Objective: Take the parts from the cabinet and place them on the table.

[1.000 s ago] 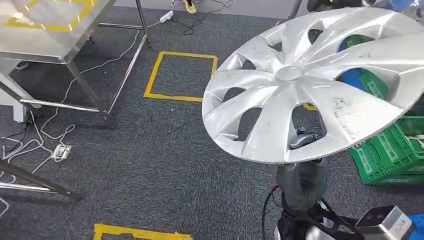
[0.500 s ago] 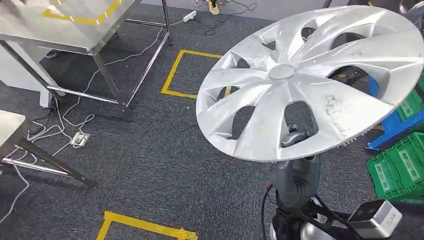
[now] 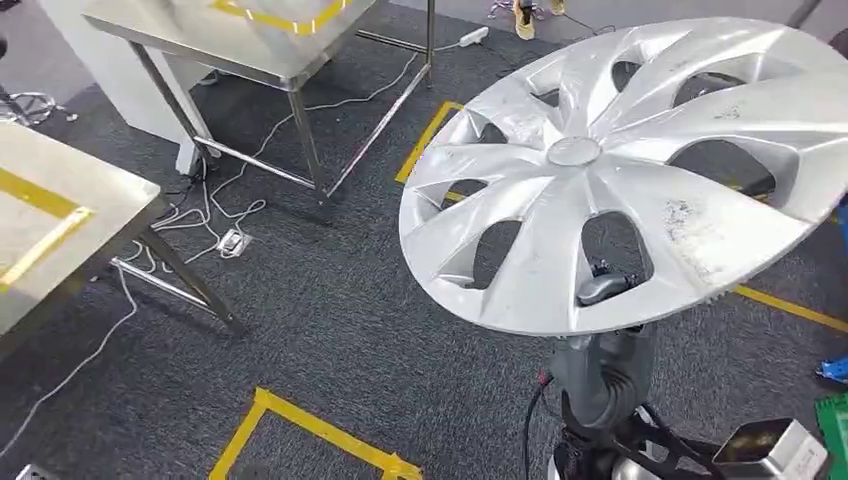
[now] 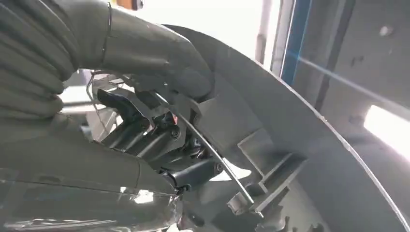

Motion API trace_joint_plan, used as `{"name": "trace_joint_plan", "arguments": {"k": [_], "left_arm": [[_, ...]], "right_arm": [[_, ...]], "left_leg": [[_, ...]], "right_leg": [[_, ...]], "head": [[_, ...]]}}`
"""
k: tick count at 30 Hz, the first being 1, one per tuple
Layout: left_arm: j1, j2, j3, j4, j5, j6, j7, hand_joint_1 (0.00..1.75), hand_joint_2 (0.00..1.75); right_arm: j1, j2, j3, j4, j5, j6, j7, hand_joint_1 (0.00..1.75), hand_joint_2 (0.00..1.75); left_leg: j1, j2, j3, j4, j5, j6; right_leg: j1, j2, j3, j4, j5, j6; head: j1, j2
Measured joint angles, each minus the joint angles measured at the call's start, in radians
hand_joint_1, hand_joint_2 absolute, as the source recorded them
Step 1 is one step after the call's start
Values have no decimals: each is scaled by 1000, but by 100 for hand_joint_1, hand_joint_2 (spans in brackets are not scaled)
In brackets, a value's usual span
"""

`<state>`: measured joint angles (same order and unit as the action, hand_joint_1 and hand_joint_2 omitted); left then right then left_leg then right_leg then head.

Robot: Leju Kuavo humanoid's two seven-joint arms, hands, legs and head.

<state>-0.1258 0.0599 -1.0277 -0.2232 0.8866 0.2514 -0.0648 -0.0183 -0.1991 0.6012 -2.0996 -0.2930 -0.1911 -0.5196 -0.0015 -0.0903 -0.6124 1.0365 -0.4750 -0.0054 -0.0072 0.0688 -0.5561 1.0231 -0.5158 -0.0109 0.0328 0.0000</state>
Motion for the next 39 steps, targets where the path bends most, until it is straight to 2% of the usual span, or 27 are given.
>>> {"name": "trace_joint_plan", "arguments": {"k": [3,5,6,8,9,10,12,13,14,15,18,19,20,22,23,24,25,27,28,29,30,33,34,35,36,38,39], "left_arm": [[5,-1,0,0,0,0,2,0,175],[7,0,0,0,0,0,2,0,175],[5,0,0,0,0,0,2,0,175],[5,0,0,0,1,0,2,0,175],[6,0,0,0,1,0,2,0,175],[7,-1,0,0,1,0,2,0,175],[6,-1,0,0,1,0,2,0,175],[6,0,0,0,1,0,2,0,175],[4,0,0,0,1,0,2,0,175],[4,0,0,0,1,0,2,0,175],[6,1,0,0,1,0,2,0,175],[5,2,0,1,1,0,2,0,175],[5,2,0,1,1,0,2,0,175],[4,1,0,1,1,0,2,0,175],[4,0,0,1,1,0,2,0,175],[4,0,0,1,1,0,3,0,175],[4,0,0,1,1,0,6,0,175],[4,0,0,1,3,0,11,0,175],[4,0,0,1,3,0,14,0,175],[4,-1,0,1,3,0,16,0,175],[3,-2,0,0,3,0,16,0,175],[5,-4,0,0,3,-2,15,0,175],[6,-2,0,0,3,-2,14,0,175],[7,-1,0,0,3,-2,14,0,175],[6,-1,0,0,3,-2,13,0,175],[5,-1,0,0,3,-2,7,0,175],[6,-1,0,0,3,-2,3,0,175]], "right_arm": [[-2,-1,1,0,0,1,0,175,175],[-2,0,1,0,0,1,0,175,175],[-3,0,0,0,0,1,0,175,175],[-2,0,0,1,0,1,0,175,175],[-2,0,0,1,0,1,0,175,175],[-1,0,1,3,0,1,0,175,175],[-1,0,1,4,0,1,0,175,175],[-2,0,1,3,0,1,0,175,175],[-1,0,1,3,0,1,0,175,175],[-4,0,1,3,0,1,0,175,175],[-3,0,3,3,0,1,0,175,175],[-4,0,3,3,0,1,0,175,175],[-4,0,3,3,0,1,0,175,175],[-3,0,4,3,0,1,0,175,175],[-3,0,4,3,0,1,0,175,175],[-2,0,5,3,0,2,0,175,175],[-1,0,5,4,0,2,0,175,175],[-1,0,7,6,0,2,0,175,175],[-1,0,7,6,0,2,0,175,175],[-2,0,8,5,0,2,0,175,175],[-2,0,8,6,0,2,0,175,175],[-6,-1,10,5,0,3,0,175,175],[-6,-1,10,5,0,3,0,175,175],[-8,0,10,6,0,3,0,175,175],[-8,0,10,5,0,3,0,175,175],[-8,0,10,6,0,3,0,175,175],[-8,0,10,6,0,3,0,175,175]], "left_leg": [[5,-26,-10,-7,10,-19],[-4,91,-31,40,-35,-24],[1,101,-61,103,-73,-28],[7,96,-134,260,-140,-35],[11,92,-151,296,-143,-38],[13,92,-142,278,-120,-41],[13,106,-63,135,-41,-42],[12,146,-4,34,-2,-40],[-1,184,14,2,-23,-34],[0,172,11,-4,-13,-18],[-5,146,5,-4,-11,0],[2,135,9,-10,-5,8],[2,124,8,-10,-4,11],[1,104,8,-10,-3,19],[-1,94,8,-9,-3,20],[-4,81,8,-9,-2,21],[-7,68,9,-9,-1,22],[-10,42,12,-9,-1,23],[-11,31,15,-9,-1,22],[-9,23,15,-10,0,22],[-11,12,8,-6,2,18],[-2,-14,-2,-13,13,0],[-9,-16,-2,-12,11,-3],[-16,52,-12,2,-7,-6],[-13,86,-34,49,-45,-13],[1,92,-102,198,-117,-25],[5,91,-127,251,-132,-32]], "right_leg": [[3,-26,3,-11,5,-6],[2,-47,9,-25,15,-15],[3,-57,9,-25,15,-16],[3,-83,9,-24,13,-18],[3,-95,9,-24,13,-17],[3,-105,9,-23,12,-16],[2,-122,11,-20,7,-10],[2,-130,14,-17,3,-3],[9,-136,14,-15,-1,3],[10,-141,15,-11,-4,8],[7,-164,20,-16,-3,19],[4,-158,16,-11,-15,28],[1,-115,9,19,-41,32],[-1,-78,-56,170,-121,35],[-1,-75,-93,250,-153,35],[-1,-75,-120,304,-162,33],[0,-73,-123,306,-147,28],[3,-65,-75,185,-59,13],[7,-49,-33,87,-6,4],[10,-9,-7,19,14,-5],[8,5,2,4,12,-10],[13,-20,7,-12,7,-10],[4,-35,13,-32,18,-13],[4,-45,19,-42,24,-15],[4,-54,20,-47,26,-18],[5,-78,20,-45,25,-18],[5,-91,19,-45,24,-18]], "head": [[1,0],[-8,0],[-15,0],[-23,0],[-26,0],[-32,0],[-40,0],[-44,0],[-48,0],[-46,0],[-42,0],[-44,0],[-37,0],[-26,0],[-21,0],[-16,0],[-13,0],[-3,0],[-1,0],[0,0],[-4,0],[5,0],[5,0],[2,0],[-12,0],[-20,0],[-22,0]]}}
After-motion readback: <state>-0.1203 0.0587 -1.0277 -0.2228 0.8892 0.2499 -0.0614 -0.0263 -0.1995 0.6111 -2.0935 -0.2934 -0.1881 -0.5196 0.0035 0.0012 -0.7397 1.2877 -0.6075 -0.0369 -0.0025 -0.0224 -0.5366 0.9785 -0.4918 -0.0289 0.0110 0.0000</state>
